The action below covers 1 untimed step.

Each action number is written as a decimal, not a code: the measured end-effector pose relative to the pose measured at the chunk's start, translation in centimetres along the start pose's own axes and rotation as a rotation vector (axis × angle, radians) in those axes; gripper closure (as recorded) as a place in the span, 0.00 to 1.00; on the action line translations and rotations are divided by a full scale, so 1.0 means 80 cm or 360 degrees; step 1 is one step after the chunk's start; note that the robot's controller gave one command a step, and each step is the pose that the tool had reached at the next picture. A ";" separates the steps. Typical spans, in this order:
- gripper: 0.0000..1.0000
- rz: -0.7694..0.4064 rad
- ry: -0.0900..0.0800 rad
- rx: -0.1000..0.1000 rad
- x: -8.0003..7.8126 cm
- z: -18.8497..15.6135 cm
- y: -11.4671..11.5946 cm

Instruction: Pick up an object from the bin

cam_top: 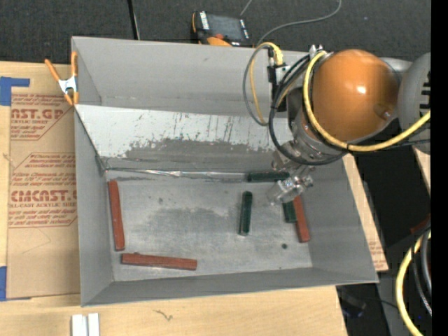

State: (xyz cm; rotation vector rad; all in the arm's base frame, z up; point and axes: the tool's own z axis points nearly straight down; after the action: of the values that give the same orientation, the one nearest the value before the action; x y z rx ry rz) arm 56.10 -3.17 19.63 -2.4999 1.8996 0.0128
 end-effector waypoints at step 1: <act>1.00 0.0318 0.0002 0.0002 -0.049 0.077 -0.039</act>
Offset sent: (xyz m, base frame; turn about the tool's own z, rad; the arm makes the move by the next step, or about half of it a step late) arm 0.0205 0.0423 -0.0594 0.2019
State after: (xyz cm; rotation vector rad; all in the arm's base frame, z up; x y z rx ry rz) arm 58.04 1.47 13.46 -2.2985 2.1394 0.0103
